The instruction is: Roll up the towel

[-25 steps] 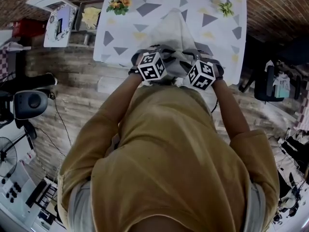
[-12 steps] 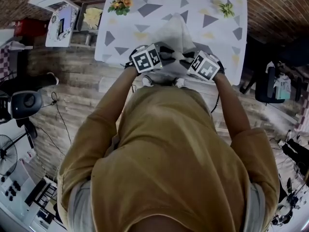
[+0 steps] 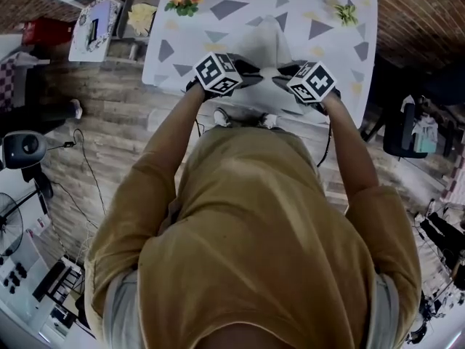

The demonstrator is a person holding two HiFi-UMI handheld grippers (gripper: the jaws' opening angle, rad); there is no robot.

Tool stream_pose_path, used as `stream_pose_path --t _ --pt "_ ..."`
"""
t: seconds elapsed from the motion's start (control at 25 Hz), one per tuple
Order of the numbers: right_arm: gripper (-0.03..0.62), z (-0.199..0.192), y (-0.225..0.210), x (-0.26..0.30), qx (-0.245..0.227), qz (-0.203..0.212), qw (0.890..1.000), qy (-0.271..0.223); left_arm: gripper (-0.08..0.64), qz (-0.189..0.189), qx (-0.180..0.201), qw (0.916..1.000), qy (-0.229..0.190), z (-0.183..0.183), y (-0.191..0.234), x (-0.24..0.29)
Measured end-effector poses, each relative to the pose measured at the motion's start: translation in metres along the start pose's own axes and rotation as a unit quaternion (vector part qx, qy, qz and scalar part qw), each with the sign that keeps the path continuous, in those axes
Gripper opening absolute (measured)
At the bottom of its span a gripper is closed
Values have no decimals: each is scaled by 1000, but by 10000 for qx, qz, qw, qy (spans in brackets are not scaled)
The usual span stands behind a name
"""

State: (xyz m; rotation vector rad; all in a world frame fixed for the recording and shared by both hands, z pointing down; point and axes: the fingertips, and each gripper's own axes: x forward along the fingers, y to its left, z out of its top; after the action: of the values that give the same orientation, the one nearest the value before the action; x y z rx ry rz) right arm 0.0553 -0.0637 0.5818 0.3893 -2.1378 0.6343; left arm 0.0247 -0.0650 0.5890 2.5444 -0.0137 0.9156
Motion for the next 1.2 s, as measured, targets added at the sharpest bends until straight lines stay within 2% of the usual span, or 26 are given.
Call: stream_pose_path --t 0.2,0.36,0.52,0.6,0.72,0.84,0.96,1.08,1.2 --pt "112 0 -6 -9 -405 -574 9974 184 147 -214 -224 9993 199 0 10 8" --pt "112 13 -10 -36 -530 -1125 9922 -63 147 -412 -362 9977 410 0 15 13" --pt "109 7 13 -10 -1237 -863 9885 79 147 -527 -344 9958 666 -2 19 17" --pt "72 2 5 3 -1193 -1026 9874 173 146 -563 -335 9949 770 -2 20 20" --pt "57 -5 -11 14 -969 -1134 9884 274 147 -532 -339 9951 760 -1 23 20" --pt "55 -8 -17 17 -873 -1143 9891 301 155 -315 -109 9978 573 4 25 16" --pt "55 -7 -17 18 -883 -1191 9884 324 153 379 351 9978 406 5 29 -7" --pt "55 -9 -17 18 -874 -1192 9884 337 152 1014 724 9921 177 9 15 -32" --pt "55 -10 -18 19 -904 -1211 9878 374 150 1072 1261 9858 283 5 -16 -30"
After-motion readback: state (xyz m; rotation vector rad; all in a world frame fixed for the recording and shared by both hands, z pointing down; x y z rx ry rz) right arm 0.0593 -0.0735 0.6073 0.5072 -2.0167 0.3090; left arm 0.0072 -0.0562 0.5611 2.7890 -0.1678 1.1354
